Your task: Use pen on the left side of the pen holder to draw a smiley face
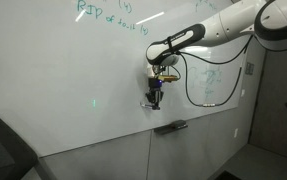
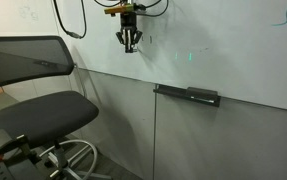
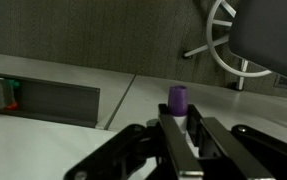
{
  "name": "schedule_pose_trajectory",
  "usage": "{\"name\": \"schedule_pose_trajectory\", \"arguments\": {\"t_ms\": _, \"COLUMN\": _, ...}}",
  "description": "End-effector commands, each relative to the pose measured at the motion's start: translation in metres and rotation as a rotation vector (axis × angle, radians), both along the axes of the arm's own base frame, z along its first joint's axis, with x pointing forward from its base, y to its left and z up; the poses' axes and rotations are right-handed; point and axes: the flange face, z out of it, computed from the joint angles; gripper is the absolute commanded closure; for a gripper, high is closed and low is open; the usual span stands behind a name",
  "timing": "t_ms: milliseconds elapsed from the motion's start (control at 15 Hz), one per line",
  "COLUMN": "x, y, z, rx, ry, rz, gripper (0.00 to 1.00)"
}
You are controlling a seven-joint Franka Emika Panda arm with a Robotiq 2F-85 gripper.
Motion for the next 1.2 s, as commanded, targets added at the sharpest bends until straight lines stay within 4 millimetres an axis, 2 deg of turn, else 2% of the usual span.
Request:
{"name": "schedule_pose_trajectory", "arguments": {"t_ms": 0, "x": 0.009, "y": -0.013, "z": 0.005, "rx": -0.019, "ry": -0.014, "rz": -0.009, "gripper": 0.94}}
{"name": "schedule_pose_trajectory", "arguments": {"t_ms": 667, "x": 0.01, "y": -0.059, "z": 0.005, "rx": -0.041, "ry": -0.017, "rz": -0.087, "gripper": 0.94}}
{"name": "schedule_pose_trajectory", "arguments": {"t_ms": 1133, "x": 0.008, "y": -0.091, "z": 0.015, "rx": -0.058, "ry": -0.037, "rz": -0.149, "gripper": 0.94}}
